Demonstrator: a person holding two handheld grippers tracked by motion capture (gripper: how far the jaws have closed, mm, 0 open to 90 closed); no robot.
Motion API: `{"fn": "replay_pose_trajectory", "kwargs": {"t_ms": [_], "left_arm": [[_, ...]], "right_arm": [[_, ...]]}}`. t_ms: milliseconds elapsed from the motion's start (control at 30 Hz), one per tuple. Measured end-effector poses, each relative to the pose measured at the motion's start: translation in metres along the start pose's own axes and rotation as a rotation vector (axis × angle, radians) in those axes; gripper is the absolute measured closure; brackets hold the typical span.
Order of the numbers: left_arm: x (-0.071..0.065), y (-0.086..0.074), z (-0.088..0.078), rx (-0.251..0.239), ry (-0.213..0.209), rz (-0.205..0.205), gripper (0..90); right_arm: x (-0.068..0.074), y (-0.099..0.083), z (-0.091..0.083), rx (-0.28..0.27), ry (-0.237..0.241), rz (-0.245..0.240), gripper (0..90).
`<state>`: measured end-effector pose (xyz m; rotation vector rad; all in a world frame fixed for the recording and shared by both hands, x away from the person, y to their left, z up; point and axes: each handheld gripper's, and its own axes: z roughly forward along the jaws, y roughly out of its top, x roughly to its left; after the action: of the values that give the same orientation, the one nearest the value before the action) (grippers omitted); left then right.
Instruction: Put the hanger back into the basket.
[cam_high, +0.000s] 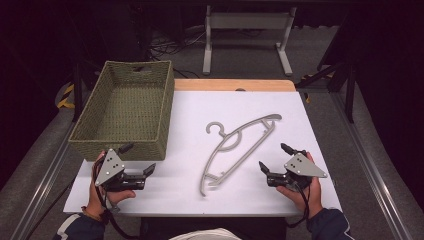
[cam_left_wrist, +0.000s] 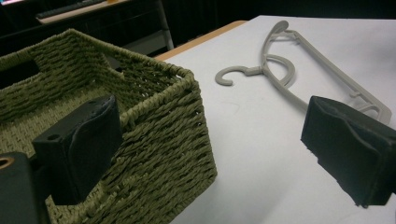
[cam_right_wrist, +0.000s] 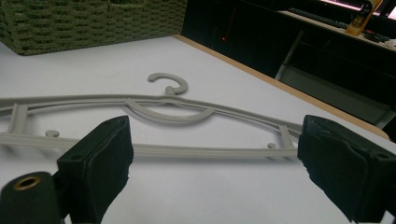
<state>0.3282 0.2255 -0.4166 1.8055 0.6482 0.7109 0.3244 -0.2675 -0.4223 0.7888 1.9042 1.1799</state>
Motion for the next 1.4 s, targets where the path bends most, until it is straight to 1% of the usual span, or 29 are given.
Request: {"fn": "replay_pose_trajectory", "kwargs": {"t_ms": [67,100,133,167,233,333,400,467,533,567,633,667,700,733,833,900,933,1000,1033,1067,1100,1133,1167,1200,1267,1300,1333,1367,1400], "left_arm": [[-0.001,0.001,0.001,0.001,0.001,0.004,6.5],[-0.004,0.002,0.002,0.004,-0.022,0.011,7.3],[-0.006,0.002,0.003,-0.001,-0.046,-0.002,8.1],[-0.006,0.002,0.003,-0.001,-0.046,-0.002,8.6],[-0.011,0.004,0.008,0.0,-0.102,-0.013,9.2],[-0.02,0.006,0.018,0.018,-0.147,-0.001,11.4],[-0.025,0.008,0.025,0.03,-0.161,0.003,12.6],[-0.031,0.01,0.035,0.045,-0.175,0.003,13.8],[-0.035,0.011,0.043,0.063,-0.186,0.013,14.3],[-0.04,0.012,0.052,0.078,-0.208,0.02,14.8],[-0.05,0.014,0.067,0.111,-0.222,0.047,15.6],[-0.054,0.015,0.074,0.117,-0.236,0.048,16.3],[-0.054,0.015,0.074,0.117,-0.236,0.048,16.4],[-0.058,0.017,0.082,0.13,-0.243,0.057,16.4],[-0.067,0.021,0.103,0.163,-0.266,0.052,17.1],[-0.073,0.024,0.118,0.196,-0.27,0.048,17.4],[-0.075,0.026,0.125,0.212,-0.261,0.053,17.4],[-0.077,0.028,0.134,0.238,-0.247,0.055,18.8],[-0.077,0.028,0.134,0.238,-0.247,0.055,19.4],[-0.078,0.031,0.144,0.282,-0.22,0.037,20.3],[-0.078,0.031,0.144,0.282,-0.22,0.037,22.1],[-0.077,0.034,0.152,0.341,-0.213,0.028,22.1],[-0.077,0.035,0.157,0.363,-0.219,0.014,24.1],[-0.077,0.035,0.157,0.363,-0.219,0.014,27.0],[-0.078,0.038,0.166,0.411,-0.213,0.009,28.5],[-0.077,0.04,0.17,0.42,-0.215,0.013,30.4],[-0.078,0.041,0.176,0.456,-0.226,0.007,34.5],[-0.077,0.042,0.181,0.472,-0.229,0.01,40.7],[-0.075,0.043,0.188,0.485,-0.218,-0.014,42.5]], "right_arm": [[0.0,-0.001,0.0,0.005,-0.001,-0.002,10.9],[-0.001,-0.001,0.0,0.008,-0.003,-0.001,10.9],[-0.001,-0.001,0.0,0.011,-0.007,0.006,11.0],[-0.001,-0.001,0.0,0.011,-0.007,0.006,11.0],[-0.002,-0.001,0.0,0.011,-0.007,0.021,11.1],[-0.002,0.0,0.0,0.013,-0.007,0.015,11.2],[-0.001,0.001,0.0,0.007,-0.003,0.016,11.2],[0.0,0.001,0.0,0.006,0.001,0.011,11.0],[0.001,0.002,0.0,0.006,0.005,0.007,10.8],[0.001,0.002,0.0,0.005,0.007,0.006,10.7],[0.002,0.003,0.001,-0.001,0.014,0.002,10.5],[0.002,0.004,0.001,-0.003,0.017,0.001,10.3],[0.002,0.004,0.001,-0.003,0.017,0.001,10.3],[0.002,0.004,0.001,-0.001,0.02,-0.001,10.0],[0.002,0.004,0.001,-0.001,0.026,0.002,10.0],[0.002,0.004,0.001,-0.001,0.032,0.003,9.9],[0.002,0.003,0.0,0.0,0.031,0.004,9.8],[0.002,0.004,0.0,-0.004,0.029,0.007,9.7],[0.002,0.004,0.0,-0.004,0.029,0.007,9.7],[0.002,0.003,0.001,0.0,0.028,0.01,9.7],[0.002,0.003,0.001,0.0,0.028,0.01,9.7],[0.002,0.003,0.001,0.003,0.028,0.01,9.7],[0.001,0.003,0.001,0.004,0.028,0.006,9.7],[0.001,0.003,0.001,0.004,0.028,0.006,9.7],[0.001,0.002,0.002,0.011,0.024,0.008,9.8],[0.0,0.001,0.002,0.011,0.016,0.009,10.2],[-0.001,0.001,0.002,0.012,0.008,0.014,10.5],[-0.001,0.001,0.002,0.012,0.0,0.024,10.6],[-0.002,0.001,0.002,0.012,-0.002,0.029,10.7]]}}
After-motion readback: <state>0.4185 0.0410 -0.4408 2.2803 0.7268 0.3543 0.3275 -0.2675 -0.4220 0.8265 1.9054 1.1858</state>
